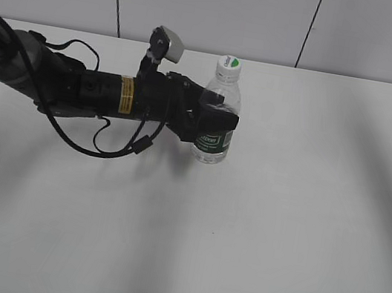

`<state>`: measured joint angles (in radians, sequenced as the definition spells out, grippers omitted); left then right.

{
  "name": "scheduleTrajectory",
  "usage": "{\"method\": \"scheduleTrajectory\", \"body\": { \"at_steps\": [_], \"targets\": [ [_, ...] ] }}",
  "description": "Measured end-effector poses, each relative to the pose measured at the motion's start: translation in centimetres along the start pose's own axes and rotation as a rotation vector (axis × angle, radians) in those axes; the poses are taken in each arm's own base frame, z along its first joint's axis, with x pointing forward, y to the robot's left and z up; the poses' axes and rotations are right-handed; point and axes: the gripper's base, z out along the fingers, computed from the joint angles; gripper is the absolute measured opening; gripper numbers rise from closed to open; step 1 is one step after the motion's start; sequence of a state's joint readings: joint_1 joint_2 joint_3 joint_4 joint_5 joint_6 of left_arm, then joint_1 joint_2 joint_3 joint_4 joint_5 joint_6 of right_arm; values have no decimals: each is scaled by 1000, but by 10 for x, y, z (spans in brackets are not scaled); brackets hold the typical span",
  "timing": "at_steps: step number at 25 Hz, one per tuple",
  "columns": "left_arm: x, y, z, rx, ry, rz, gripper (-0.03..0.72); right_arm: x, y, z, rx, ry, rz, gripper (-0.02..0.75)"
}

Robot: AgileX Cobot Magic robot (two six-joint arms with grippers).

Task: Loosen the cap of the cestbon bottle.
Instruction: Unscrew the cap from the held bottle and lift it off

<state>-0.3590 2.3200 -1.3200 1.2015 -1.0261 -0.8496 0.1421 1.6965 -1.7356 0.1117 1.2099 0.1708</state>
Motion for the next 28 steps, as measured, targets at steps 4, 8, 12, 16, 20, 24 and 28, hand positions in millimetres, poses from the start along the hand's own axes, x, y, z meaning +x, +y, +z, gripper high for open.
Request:
{"method": "scheduleTrajectory", "body": {
  "at_steps": [4, 8, 12, 16, 20, 24, 28],
  "targets": [
    [0, 0, 0, 1, 0, 1, 426, -10, 38, 22, -52, 22, -30, 414],
    [0, -1, 0, 13, 7, 10, 426, -16, 72, 48, -99, 50, -49, 414],
    [1, -2, 0, 28, 15, 21, 426, -17, 106, 70, -155, 76, -67, 414],
    [0, -2, 0, 29, 15, 24, 426, -13, 133, 83, -187, 94, -79, 414],
    [1, -1, 0, 20, 20, 23, 426, -1, 153, 93, -199, 129, -90, 414],
    [1, 0, 0, 7, 30, 25, 424, 7, 165, 93, -205, 139, -104, 414],
    [1, 0, 0, 6, 30, 25, 424, 12, 165, 99, -186, 162, -101, 414]
  ]
}}
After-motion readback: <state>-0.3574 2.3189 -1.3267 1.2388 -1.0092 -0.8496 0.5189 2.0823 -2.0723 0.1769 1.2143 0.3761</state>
